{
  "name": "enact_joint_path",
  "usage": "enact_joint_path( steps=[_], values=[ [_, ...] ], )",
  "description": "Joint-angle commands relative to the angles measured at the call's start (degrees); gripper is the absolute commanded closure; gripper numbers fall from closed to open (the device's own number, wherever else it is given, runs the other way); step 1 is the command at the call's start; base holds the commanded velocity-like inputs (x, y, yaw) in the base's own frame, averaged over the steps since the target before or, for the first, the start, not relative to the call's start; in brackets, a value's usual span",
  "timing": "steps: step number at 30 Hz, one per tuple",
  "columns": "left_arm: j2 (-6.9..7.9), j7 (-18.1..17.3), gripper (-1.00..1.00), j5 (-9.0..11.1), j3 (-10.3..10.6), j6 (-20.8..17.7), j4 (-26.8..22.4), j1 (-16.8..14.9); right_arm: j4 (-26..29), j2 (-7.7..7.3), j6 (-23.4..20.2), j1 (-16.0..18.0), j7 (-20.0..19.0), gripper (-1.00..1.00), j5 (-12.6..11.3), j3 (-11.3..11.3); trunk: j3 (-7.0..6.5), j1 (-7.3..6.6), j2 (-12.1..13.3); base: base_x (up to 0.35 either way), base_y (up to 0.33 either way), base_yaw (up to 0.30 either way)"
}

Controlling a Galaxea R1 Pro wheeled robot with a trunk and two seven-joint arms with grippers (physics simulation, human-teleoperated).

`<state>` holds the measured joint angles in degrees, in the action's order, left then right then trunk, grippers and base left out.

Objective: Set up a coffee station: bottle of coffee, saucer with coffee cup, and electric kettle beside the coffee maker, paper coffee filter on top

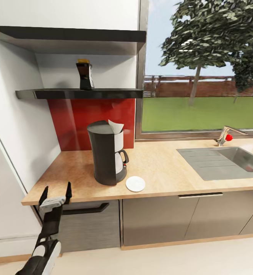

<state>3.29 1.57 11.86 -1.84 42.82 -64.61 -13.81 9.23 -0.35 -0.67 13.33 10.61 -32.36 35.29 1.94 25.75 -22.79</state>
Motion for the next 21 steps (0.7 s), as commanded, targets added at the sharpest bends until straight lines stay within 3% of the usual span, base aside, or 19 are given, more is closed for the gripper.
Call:
enact_joint_path(
  steps=[1, 4, 7, 8, 12, 21],
  values=[
    [-0.19, 0.2, -1.0, 0.0, 0.1, 0.1, -0.8, -0.4, 0.1, -0.03, 0.1, 0.0, 0.3, -1.0, -0.5, 0.5, 0.14, 0.03, -0.1, 0.0, 0.0, 0.0],
    [-1.33, 0.1, -1.0, -0.2, 0.4, -0.3, -4.9, -3.0, 0.1, -0.01, 0.5, 0.0, 0.3, -1.0, -0.5, 0.5, 0.14, 0.03, -0.1, 0.0, 0.0, 0.0],
    [-2.19, 0.0, -1.0, -0.3, 0.5, -3.3, -7.6, -6.3, 0.1, 0.0, 0.6, 0.0, 0.3, -1.0, -0.6, 0.5, 0.14, 0.03, -0.1, 0.0, 0.0, 0.0],
    [-1.85, 0.4, -1.0, -0.6, 0.2, -3.4, -7.3, -6.6, -0.2, 0.33, 1.0, -0.3, -0.1, -1.0, -0.8, 0.4, 0.13, 0.04, -0.1, 0.0, 0.0, 0.0],
    [-1.16, 0.0, -1.0, 0.9, -1.1, -2.1, -6.0, -5.3, -0.8, 0.57, 0.7, -0.9, 0.5, -1.0, -0.8, 0.4, 0.13, 0.04, -0.1, 0.0, 0.0, 0.0],
    [-0.91, -0.9, -1.0, 3.4, -2.4, 0.8, -8.9, -2.4, -0.5, 0.23, 0.5, -1.0, 1.0, -1.0, -1.1, 0.4, 0.13, 0.04, -0.1, 0.0, 0.0, 0.0]
  ],
)
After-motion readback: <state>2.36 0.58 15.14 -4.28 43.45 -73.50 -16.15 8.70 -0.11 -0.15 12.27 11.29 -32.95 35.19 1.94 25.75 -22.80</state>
